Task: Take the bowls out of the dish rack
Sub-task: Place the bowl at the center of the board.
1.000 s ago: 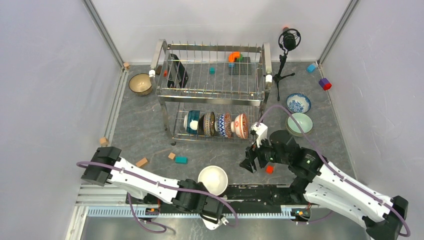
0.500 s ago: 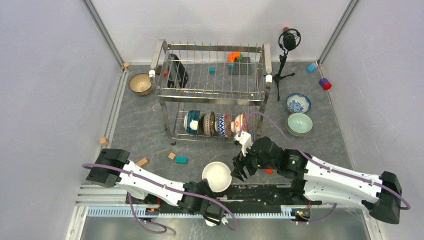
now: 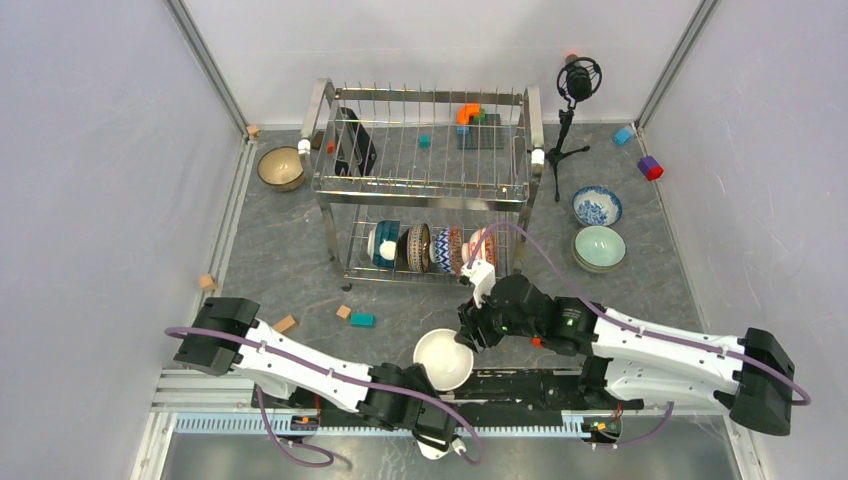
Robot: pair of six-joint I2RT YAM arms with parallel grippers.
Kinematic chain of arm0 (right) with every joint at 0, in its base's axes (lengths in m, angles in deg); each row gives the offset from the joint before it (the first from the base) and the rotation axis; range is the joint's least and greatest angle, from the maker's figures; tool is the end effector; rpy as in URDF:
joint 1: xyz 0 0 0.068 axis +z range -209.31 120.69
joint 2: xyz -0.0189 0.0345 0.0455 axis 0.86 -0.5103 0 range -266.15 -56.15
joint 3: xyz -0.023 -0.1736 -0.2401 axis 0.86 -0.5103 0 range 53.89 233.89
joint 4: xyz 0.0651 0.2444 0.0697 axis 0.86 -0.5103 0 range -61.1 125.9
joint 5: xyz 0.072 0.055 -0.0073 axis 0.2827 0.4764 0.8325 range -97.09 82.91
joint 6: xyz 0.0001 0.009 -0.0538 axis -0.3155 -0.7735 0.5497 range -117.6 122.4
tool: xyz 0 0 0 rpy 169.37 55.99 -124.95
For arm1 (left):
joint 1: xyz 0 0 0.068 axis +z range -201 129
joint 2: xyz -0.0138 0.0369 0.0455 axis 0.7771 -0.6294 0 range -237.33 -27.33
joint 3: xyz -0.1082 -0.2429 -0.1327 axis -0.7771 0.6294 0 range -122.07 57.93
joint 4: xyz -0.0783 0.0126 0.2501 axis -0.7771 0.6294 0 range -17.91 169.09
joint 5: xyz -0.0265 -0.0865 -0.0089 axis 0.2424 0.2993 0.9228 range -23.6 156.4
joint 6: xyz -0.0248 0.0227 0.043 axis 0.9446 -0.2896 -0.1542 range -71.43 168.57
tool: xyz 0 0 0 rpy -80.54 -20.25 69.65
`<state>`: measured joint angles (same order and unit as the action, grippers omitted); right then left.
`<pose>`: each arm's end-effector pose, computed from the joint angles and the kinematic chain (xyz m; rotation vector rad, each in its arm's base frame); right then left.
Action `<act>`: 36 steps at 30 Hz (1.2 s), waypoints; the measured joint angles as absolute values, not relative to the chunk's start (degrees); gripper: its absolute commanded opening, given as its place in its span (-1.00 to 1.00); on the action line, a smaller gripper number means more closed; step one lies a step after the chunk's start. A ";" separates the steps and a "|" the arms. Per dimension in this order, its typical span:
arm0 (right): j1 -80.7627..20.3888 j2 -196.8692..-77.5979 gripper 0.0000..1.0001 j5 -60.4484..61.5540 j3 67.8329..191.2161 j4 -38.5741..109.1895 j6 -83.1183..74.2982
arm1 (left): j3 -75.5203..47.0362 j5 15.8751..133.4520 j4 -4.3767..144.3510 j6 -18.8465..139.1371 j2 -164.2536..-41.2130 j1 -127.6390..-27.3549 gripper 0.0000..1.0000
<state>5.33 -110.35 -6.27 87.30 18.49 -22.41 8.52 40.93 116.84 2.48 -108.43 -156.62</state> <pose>0.0806 0.1711 0.2484 -0.8188 2.2357 0.8257 -0.0498 -0.2366 0.2169 2.5957 0.7288 0.3697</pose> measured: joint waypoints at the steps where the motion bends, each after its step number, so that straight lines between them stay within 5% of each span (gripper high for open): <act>1: 5.52 -110.89 0.04 -6.27 87.30 18.73 -22.46 | 8.52 41.19 116.80 2.55 -108.43 -156.62 -0.96; 13: 8.37 -115.68 -0.15 -6.05 87.21 19.22 -22.68 | 8.52 43.03 116.49 4.38 -108.21 -156.62 -0.96; 19: 9.59 -116.47 -0.74 -6.09 87.21 19.30 -22.70 | 8.54 43.07 115.92 5.10 -108.14 -156.62 -0.95; 21: 9.81 -116.47 -0.99 -6.84 87.21 19.46 -22.89 | 8.52 43.00 115.29 5.54 -108.14 -156.64 -0.71; 27: 9.70 -115.96 -1.00 -9.15 87.17 18.67 -22.85 | 8.48 42.59 112.58 8.73 -107.42 -156.62 0.44; 29: 9.83 -114.87 -1.00 -9.50 87.01 18.56 -22.87 | 8.48 42.41 112.54 10.15 -106.64 -156.60 0.96; 36: 9.85 -111.24 -1.00 -11.82 86.21 18.54 -23.22 | 7.93 39.57 112.95 16.03 -103.14 -156.62 0.99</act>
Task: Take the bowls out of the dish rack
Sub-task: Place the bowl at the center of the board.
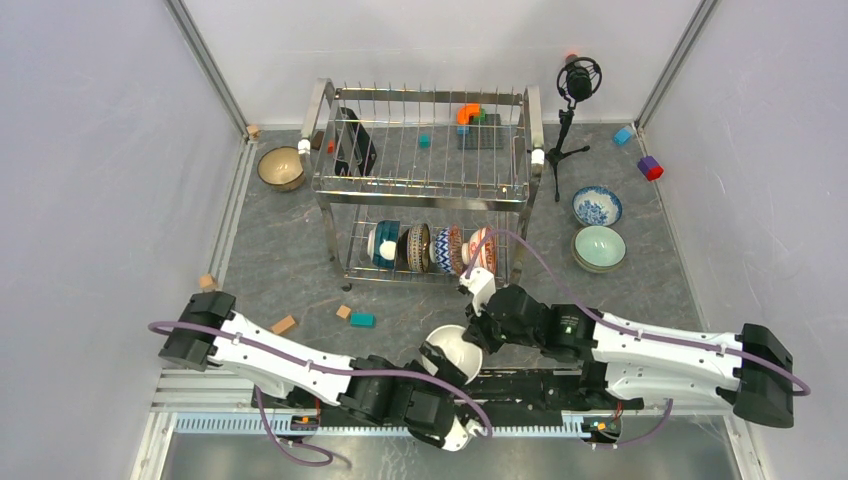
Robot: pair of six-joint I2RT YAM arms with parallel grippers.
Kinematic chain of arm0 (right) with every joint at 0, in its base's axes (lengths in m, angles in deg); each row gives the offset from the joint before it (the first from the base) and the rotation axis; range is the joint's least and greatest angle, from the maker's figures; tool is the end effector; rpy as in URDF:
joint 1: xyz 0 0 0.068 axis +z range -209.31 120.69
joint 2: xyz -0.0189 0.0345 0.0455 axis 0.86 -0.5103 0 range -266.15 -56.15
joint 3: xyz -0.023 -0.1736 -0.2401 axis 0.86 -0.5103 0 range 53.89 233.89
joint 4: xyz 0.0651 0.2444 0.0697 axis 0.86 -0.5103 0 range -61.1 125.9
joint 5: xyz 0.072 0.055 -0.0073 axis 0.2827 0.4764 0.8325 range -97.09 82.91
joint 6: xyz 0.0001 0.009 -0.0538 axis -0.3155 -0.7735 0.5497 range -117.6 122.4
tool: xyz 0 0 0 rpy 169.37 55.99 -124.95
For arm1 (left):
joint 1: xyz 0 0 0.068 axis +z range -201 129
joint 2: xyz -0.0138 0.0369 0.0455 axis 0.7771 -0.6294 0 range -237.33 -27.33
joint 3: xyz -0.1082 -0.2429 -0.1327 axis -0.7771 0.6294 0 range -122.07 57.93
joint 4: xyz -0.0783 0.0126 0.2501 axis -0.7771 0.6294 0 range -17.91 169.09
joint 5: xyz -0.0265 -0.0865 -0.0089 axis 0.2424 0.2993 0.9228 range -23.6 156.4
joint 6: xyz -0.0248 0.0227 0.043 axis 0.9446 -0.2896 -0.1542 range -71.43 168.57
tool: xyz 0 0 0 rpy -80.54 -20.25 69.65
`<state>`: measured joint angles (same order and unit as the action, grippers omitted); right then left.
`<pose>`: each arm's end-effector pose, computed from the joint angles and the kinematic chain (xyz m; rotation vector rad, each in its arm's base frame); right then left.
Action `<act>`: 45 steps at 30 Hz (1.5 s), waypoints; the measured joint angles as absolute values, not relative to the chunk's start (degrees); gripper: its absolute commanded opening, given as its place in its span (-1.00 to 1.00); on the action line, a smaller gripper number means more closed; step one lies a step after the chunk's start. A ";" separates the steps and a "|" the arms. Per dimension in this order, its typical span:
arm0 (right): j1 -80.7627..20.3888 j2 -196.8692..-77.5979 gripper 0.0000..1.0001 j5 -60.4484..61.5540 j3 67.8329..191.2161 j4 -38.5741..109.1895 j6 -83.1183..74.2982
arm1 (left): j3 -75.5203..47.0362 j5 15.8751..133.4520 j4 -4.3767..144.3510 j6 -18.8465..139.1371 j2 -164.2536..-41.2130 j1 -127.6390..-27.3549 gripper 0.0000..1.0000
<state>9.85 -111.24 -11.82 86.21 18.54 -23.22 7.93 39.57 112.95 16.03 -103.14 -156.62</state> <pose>0.0701 0.1756 0.2396 -0.8438 2.2364 0.7509 -0.0484 -0.2347 0.2428 2.3254 1.0227 0.1744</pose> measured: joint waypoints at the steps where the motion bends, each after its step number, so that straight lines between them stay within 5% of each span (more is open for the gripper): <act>1: 9.85 -110.89 -1.00 -12.28 85.88 18.56 -23.31 | 7.47 38.94 113.06 17.28 -102.81 -156.62 0.99; 12: 9.85 -103.00 -1.00 -22.11 78.14 17.82 -25.95 | 0.91 31.16 115.71 46.74 -98.74 -154.83 0.99; 19: 9.85 -99.22 -1.00 -26.53 75.17 18.30 -29.08 | 14.18 37.80 99.01 69.73 -85.76 -148.56 0.99; 26: 9.85 -97.56 -1.00 -28.10 73.42 19.24 -31.66 | 19.43 34.57 91.16 94.28 -85.56 -145.26 0.99; 35: 9.85 -96.56 -1.00 -28.13 71.69 22.52 -34.85 | 23.32 22.11 91.69 123.28 -86.26 -144.88 0.37; 45: 9.85 -97.41 -1.00 -26.77 70.56 25.60 -36.77 | 23.12 18.77 97.02 134.69 -92.25 -143.59 0.11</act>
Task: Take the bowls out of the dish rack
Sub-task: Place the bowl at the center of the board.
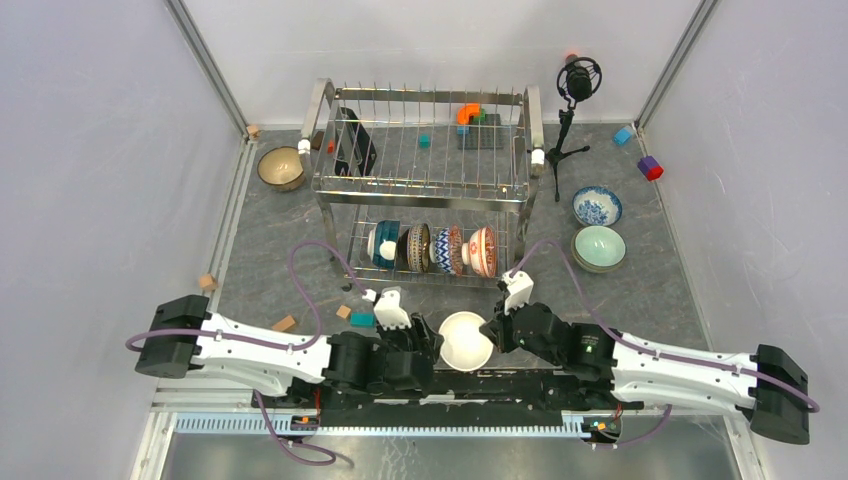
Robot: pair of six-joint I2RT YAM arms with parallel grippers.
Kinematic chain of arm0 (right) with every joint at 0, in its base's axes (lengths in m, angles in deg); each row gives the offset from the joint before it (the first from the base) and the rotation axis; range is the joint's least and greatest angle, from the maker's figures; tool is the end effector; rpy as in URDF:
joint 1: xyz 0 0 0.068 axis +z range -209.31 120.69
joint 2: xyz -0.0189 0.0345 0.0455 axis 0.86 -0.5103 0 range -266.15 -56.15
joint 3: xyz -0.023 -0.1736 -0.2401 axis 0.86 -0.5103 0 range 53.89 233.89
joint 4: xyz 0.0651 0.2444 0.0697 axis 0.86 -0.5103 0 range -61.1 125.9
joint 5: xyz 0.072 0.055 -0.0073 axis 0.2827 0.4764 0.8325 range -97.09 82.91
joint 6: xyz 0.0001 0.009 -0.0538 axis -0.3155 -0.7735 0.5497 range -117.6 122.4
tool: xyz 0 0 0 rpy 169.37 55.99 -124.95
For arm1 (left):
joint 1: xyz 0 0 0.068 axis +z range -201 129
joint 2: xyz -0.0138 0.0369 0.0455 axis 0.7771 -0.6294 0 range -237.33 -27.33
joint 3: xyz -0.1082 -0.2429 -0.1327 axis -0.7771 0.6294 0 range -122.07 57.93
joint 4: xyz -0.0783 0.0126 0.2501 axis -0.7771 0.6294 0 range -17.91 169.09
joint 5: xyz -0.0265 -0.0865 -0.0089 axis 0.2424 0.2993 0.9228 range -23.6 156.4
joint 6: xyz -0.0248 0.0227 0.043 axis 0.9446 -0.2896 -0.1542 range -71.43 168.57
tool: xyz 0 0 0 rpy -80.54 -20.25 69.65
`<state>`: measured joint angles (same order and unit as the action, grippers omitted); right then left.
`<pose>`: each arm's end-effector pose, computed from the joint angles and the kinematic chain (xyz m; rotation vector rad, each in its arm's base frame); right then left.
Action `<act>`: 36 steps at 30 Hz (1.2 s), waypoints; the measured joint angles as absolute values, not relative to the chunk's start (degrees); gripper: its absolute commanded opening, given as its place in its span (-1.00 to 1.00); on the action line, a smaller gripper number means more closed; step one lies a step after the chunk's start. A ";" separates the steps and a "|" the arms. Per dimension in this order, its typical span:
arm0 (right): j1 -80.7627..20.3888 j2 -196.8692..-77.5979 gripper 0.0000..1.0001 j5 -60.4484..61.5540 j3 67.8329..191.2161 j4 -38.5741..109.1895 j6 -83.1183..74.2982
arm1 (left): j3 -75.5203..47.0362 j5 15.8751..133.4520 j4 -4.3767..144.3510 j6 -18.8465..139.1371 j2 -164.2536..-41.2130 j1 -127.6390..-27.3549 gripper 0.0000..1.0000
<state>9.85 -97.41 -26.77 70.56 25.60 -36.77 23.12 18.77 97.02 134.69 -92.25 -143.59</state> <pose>0.0615 0.1267 0.1944 -0.3804 2.1969 0.7139 0.0182 -0.1980 0.2230 -0.1827 2.2337 -0.6880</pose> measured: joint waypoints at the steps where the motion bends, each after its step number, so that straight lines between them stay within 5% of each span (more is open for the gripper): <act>1: 9.85 -97.80 -1.00 -26.53 70.56 25.99 -36.84 | 22.64 18.48 97.37 134.80 -92.60 -143.57 0.09; 15: 9.85 -100.90 -1.00 -24.85 70.56 28.24 -37.01 | 16.80 18.44 101.85 135.28 -100.25 -142.35 -0.23; 28: 9.96 -102.13 -1.00 -23.67 70.58 28.59 -36.99 | 15.25 19.40 102.55 134.15 -103.73 -141.19 -0.27; 36: 10.14 -101.32 -1.00 -23.62 70.60 28.55 -36.97 | 14.38 20.51 102.05 131.76 -104.86 -140.95 -0.62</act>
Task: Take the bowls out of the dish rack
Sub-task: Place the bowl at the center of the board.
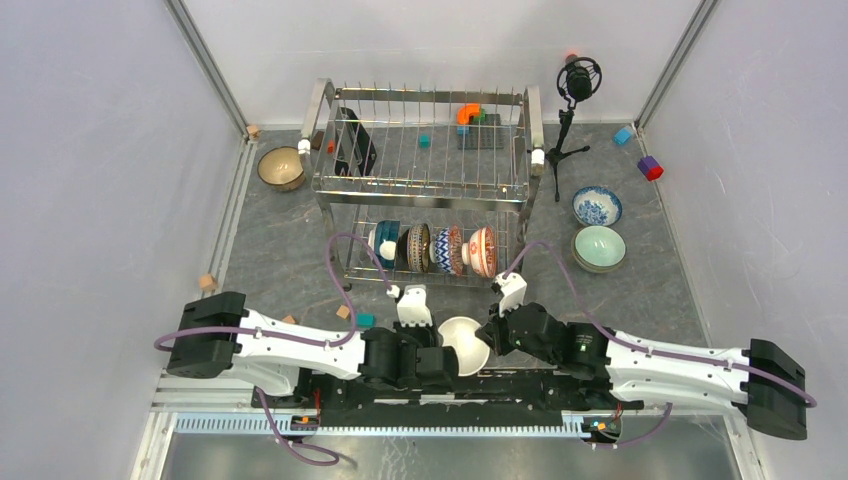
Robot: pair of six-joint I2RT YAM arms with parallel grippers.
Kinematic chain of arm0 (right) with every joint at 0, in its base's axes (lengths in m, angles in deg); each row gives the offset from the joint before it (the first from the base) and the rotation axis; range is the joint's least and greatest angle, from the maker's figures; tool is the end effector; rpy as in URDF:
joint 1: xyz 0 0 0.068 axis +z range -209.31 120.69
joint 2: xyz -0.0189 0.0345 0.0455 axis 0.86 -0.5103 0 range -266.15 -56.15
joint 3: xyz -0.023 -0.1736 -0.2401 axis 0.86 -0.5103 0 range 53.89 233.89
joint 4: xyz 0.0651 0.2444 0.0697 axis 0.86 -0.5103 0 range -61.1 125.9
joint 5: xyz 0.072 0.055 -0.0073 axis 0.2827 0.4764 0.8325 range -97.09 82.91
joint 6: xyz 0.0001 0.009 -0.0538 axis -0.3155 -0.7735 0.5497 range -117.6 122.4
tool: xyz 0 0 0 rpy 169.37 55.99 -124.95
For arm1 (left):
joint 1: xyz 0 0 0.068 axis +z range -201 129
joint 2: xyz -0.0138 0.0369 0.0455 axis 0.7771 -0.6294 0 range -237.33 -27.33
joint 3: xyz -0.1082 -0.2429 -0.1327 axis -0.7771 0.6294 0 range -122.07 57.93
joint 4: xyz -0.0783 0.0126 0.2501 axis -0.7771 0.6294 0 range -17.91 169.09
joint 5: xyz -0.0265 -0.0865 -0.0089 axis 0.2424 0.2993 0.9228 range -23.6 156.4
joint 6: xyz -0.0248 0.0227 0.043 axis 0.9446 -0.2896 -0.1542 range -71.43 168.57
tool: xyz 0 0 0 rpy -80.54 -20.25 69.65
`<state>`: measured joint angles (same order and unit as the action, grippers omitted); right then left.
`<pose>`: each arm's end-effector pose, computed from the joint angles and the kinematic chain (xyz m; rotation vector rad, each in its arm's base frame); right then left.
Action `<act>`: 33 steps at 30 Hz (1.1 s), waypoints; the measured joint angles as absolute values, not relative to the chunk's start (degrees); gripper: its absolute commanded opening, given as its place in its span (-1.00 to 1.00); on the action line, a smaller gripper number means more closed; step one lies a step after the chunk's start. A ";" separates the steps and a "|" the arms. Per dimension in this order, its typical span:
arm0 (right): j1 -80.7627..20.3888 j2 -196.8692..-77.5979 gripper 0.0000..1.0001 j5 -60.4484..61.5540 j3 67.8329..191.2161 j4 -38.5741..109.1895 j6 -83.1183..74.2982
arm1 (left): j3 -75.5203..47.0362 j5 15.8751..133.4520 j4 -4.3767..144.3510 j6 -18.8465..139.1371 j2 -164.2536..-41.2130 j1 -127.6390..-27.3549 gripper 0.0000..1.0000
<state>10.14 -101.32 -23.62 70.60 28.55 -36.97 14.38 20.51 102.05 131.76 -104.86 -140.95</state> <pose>0.0623 0.1363 0.1903 -0.4251 2.2304 0.7506 0.0265 -0.2389 0.2187 -0.0885 2.2879 -0.4687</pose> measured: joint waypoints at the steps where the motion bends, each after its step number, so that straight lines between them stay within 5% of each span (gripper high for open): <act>1: 10.14 -101.12 -1.00 -23.64 70.60 28.53 -36.97 | 14.36 20.56 102.02 131.48 -104.86 -140.95 -0.74; 3: 10.14 -100.90 -1.00 -23.62 70.60 28.57 -36.95 | 14.36 20.89 102.09 130.54 -104.86 -140.97 -0.95; 6: 10.33 -100.66 -1.00 -23.40 70.69 28.74 -36.86 | 14.36 21.61 102.42 129.53 -104.95 -141.08 -0.96; 11: 10.36 -99.33 0.17 -22.44 70.69 29.53 -36.58 | 14.36 21.56 103.49 129.05 -104.95 -141.04 -0.96; 15: 10.44 -96.91 0.57 -21.48 70.80 29.90 -34.63 | 14.18 21.21 107.68 129.08 -104.27 -140.82 -0.96; 19: 10.44 -95.35 0.71 -21.22 72.22 27.59 -31.99 | 13.98 19.81 113.67 129.10 -101.17 -140.80 -0.96; 33: 10.44 -86.09 0.66 -26.16 71.78 22.12 -26.72 | 1.26 14.92 143.44 126.61 -97.35 -140.64 -0.96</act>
